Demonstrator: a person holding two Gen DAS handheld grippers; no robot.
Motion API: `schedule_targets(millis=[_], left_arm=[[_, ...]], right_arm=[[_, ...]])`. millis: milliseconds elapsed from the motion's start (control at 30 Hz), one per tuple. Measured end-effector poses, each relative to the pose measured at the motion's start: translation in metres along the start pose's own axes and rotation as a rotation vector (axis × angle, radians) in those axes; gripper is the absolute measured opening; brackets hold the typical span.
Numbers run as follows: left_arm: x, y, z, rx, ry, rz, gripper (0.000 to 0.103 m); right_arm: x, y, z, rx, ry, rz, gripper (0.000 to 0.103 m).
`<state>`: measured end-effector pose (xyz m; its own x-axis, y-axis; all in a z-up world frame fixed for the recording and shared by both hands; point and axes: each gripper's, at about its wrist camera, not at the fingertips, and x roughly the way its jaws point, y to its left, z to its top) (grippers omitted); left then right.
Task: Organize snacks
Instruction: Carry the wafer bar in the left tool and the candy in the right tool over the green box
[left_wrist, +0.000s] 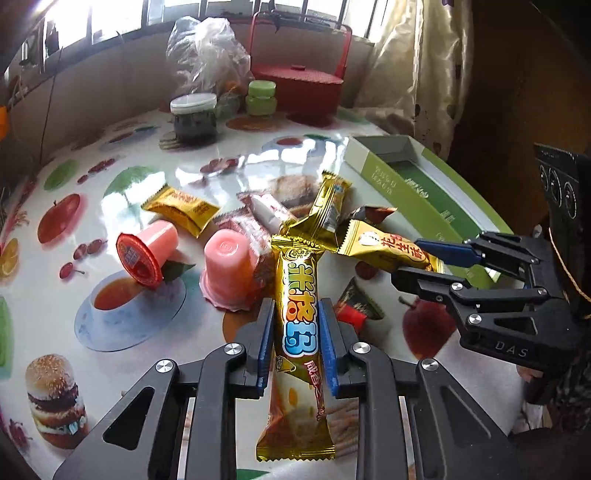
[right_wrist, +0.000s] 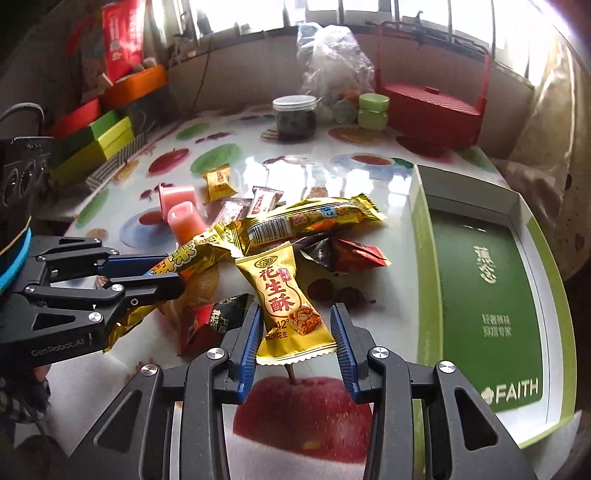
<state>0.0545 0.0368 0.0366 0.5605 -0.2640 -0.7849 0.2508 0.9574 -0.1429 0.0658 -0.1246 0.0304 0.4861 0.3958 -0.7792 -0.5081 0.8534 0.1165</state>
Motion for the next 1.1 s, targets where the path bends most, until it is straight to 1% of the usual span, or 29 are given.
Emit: schedule_targets(millis=[333,467,567,700,767,867,1100], left_arm=[[-0.017,-0.016,0.007,-0.008,-0.052,-0.022,0.024],[-0.021,-0.027,0.015,-0.002,-0.08,-0.037,0.024],[-0.02,-0.035,0.021,0.003,-0.089,-0.055,0.024],[-0.018,-0.049,0.028,0.019,-0.086,-0.081,0.024],[-0.019,-0.052,0.029,0.002,-0.079,-0.131,0.024],[-0.02,-0.061,0.03,0.026,-0.078,-0.118,0.024],[-0.019,-0.072,0.028,0.047,-0.057,-0.137,0.024]], right_arm=[[-0.033,-0.016,-0.007,0.084,-0.066,-0.02,0.036],[-0.049,-0.029,-0.009,0.128,-0.103,-0.039,0.036],[-0.057,-0.04,-0.01,0.156,-0.122,-0.069,0.036],[-0.065,-0.054,-0.013,0.191,-0.136,-0.09,0.036],[-0.07,-0.061,-0.015,0.206,-0.145,-0.098,0.036],[-0.074,-0.07,-0.017,0.226,-0.153,-0.109,0.036],[-0.081,-0.09,-0.024,0.279,-0.165,-0.128,0.036]])
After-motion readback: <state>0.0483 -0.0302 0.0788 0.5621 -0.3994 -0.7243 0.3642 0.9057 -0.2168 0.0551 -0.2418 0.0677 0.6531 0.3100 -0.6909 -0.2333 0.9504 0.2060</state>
